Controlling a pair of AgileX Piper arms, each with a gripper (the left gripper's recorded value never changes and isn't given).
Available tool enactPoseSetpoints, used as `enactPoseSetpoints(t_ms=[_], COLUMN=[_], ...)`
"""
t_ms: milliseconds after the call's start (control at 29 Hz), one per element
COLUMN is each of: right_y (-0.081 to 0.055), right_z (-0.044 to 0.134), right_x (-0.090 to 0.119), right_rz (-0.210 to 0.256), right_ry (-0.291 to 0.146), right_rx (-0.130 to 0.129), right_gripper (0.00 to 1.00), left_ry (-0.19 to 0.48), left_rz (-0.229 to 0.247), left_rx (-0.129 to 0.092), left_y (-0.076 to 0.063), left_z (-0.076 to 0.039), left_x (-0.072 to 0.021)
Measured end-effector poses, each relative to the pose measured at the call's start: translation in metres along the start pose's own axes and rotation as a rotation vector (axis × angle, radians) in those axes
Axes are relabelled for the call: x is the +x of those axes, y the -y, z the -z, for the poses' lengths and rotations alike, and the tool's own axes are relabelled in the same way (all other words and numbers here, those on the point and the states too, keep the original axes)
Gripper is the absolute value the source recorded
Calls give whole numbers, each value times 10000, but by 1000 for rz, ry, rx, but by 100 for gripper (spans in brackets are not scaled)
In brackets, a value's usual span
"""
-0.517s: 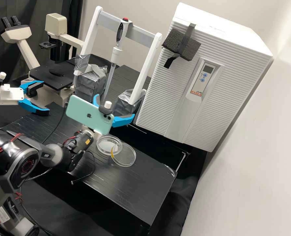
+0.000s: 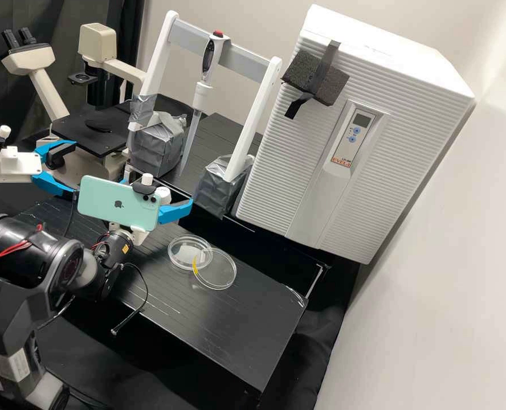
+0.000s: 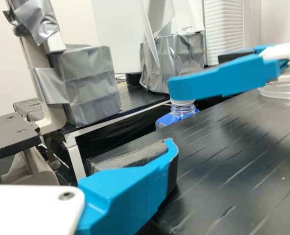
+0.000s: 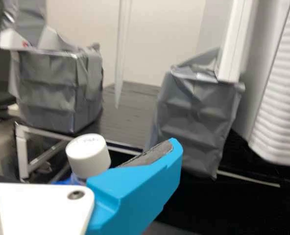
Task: Open the bottle
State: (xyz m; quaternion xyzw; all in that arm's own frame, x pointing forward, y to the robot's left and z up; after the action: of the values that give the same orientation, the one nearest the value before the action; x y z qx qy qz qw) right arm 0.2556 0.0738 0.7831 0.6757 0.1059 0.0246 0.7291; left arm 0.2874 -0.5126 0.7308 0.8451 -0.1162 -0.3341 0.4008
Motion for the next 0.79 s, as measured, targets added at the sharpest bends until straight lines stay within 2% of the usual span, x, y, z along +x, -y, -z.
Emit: enactPoseSetpoints(t_ms=[172,276,483,586,724,759,793], right_y=[44,52,54,58,84,85,88], right_z=[-4,3,23,32,11,8,8], right_x=[30,53,87,119,177,187,206], right_rz=[6,8,7,8,15,13,15], right_ry=[14,11,2,-3,5,7,7], right_rx=[8,-10,-15,-37,-45,-53,-63], right_gripper=[100,100,100,100,100,0,0], left_ry=[0,0,-2,-2,-3,-3,-3], left_rz=[0,0,-1,-1,-1,-1,-1], left_rx=[0,0,-1,-1,-2,-2,-2], left_y=[0,0,-1,-1,-1,-1,-1], left_z=[0,0,2,2,3,3,3], left_x=[0,0,0,0,0,0,0])
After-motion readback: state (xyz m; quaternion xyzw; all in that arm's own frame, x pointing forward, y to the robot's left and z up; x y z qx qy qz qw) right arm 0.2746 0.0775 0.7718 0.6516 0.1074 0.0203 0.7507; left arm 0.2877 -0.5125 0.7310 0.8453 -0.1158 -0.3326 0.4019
